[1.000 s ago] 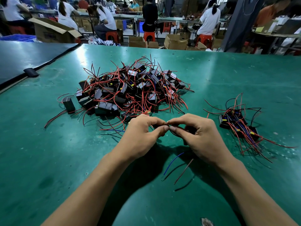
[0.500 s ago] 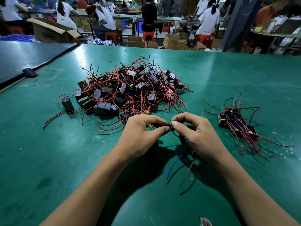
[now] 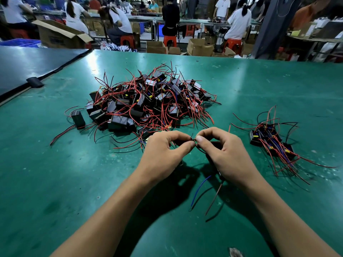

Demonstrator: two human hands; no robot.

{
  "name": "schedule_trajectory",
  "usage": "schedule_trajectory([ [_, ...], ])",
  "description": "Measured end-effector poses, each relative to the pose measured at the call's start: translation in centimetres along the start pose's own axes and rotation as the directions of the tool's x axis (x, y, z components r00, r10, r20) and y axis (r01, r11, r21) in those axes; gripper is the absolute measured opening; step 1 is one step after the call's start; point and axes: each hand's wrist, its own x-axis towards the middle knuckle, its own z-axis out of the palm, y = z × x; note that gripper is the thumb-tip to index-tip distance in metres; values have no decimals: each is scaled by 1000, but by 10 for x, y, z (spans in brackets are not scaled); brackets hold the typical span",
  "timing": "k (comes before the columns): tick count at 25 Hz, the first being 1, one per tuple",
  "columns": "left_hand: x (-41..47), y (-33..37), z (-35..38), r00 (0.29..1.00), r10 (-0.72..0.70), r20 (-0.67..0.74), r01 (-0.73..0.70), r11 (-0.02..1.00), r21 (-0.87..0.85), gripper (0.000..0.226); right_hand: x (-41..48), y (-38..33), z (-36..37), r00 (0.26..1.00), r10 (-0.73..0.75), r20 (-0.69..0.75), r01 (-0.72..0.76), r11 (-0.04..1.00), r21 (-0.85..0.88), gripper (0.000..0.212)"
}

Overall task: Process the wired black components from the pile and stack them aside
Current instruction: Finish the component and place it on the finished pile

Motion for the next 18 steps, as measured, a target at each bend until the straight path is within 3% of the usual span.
schedule_trajectory([
  [3,0,-3,-2,999,-8,-38,8,1000,-5,6,-1,0,-3,999,-38,-16,37,998,-44,2],
  [7,1,-6,-3,997,-57,-47,54,997,-63,4,-4,1,-2,997,-67,29,71,986,-151,7],
  [11,1,-5,-3,996,-92,-11,90,985,-144,4,-1,3,0,999,-19,42,25,991,-135,7],
  [18,2,-6,-5,995,-82,-60,74,989,-128,6,0,3,-4,997,22,74,-13,992,-124,16],
])
